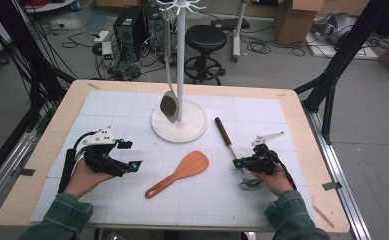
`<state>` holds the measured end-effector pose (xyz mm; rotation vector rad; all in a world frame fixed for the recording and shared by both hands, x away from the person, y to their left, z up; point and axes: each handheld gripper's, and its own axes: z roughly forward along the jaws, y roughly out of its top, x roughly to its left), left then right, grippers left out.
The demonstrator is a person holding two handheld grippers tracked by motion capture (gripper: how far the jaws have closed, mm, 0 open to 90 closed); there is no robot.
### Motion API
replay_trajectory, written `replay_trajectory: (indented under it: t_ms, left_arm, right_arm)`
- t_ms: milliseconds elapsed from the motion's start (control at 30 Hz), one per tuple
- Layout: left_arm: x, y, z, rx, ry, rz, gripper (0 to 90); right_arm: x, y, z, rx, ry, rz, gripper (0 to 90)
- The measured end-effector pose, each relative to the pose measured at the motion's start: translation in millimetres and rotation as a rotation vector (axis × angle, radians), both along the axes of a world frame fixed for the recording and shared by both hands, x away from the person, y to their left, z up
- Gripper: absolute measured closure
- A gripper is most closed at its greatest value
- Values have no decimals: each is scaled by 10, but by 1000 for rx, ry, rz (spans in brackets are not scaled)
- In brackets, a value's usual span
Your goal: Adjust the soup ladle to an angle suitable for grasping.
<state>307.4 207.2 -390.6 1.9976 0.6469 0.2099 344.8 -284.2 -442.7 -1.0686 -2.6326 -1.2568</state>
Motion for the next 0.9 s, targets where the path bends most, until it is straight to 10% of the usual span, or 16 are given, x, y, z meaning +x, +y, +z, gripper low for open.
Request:
replay_trajectory:
  t_ms: [900]
  left_arm:
    - [9,-6,-6,-1,1,0,194]
  right_arm:
    - [-25,-48,-16,-47,35,14,899]
